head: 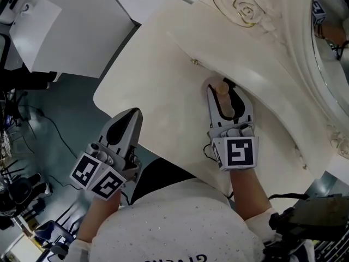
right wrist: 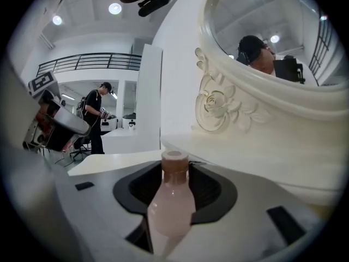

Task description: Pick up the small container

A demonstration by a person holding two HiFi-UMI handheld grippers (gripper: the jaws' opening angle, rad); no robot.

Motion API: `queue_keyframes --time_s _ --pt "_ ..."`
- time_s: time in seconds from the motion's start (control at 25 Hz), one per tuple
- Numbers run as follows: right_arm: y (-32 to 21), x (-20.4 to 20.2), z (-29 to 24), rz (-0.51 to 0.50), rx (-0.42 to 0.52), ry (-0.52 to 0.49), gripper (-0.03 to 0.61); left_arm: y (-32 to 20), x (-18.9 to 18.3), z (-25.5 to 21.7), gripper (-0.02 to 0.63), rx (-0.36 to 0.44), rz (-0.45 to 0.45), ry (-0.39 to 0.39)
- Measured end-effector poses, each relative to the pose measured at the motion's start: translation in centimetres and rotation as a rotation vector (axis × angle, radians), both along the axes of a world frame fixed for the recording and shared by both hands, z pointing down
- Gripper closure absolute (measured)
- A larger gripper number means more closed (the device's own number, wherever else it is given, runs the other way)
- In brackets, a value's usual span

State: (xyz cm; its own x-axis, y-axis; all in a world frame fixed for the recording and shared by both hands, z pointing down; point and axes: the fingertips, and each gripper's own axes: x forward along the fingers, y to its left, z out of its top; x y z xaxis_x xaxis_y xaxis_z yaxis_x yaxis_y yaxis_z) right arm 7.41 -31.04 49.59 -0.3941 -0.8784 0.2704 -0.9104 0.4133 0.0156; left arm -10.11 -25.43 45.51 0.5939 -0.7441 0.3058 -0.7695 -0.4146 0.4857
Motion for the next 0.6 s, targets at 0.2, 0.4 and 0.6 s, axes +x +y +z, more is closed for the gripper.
queue_keyframes --time_s 0.2,0.4,0.6 --pt "-0.4 -0.5 0.4 -0.032 -0.042 0.023 0.426 -0.2 0.5 0.8 0.614 -0.017 0.008 0.007" --pt "-0.8 -1.3 0.4 -0.091 -0.086 0.074 0.43 -0.3 1.0 0.6 0.614 -0.009 0.028 0.01" --pt "-0.9 -1.7 0.5 -0.098 -0.132 0.097 0.43 -0.2 0.7 0.2 0.613 -0.009 0.021 0.013"
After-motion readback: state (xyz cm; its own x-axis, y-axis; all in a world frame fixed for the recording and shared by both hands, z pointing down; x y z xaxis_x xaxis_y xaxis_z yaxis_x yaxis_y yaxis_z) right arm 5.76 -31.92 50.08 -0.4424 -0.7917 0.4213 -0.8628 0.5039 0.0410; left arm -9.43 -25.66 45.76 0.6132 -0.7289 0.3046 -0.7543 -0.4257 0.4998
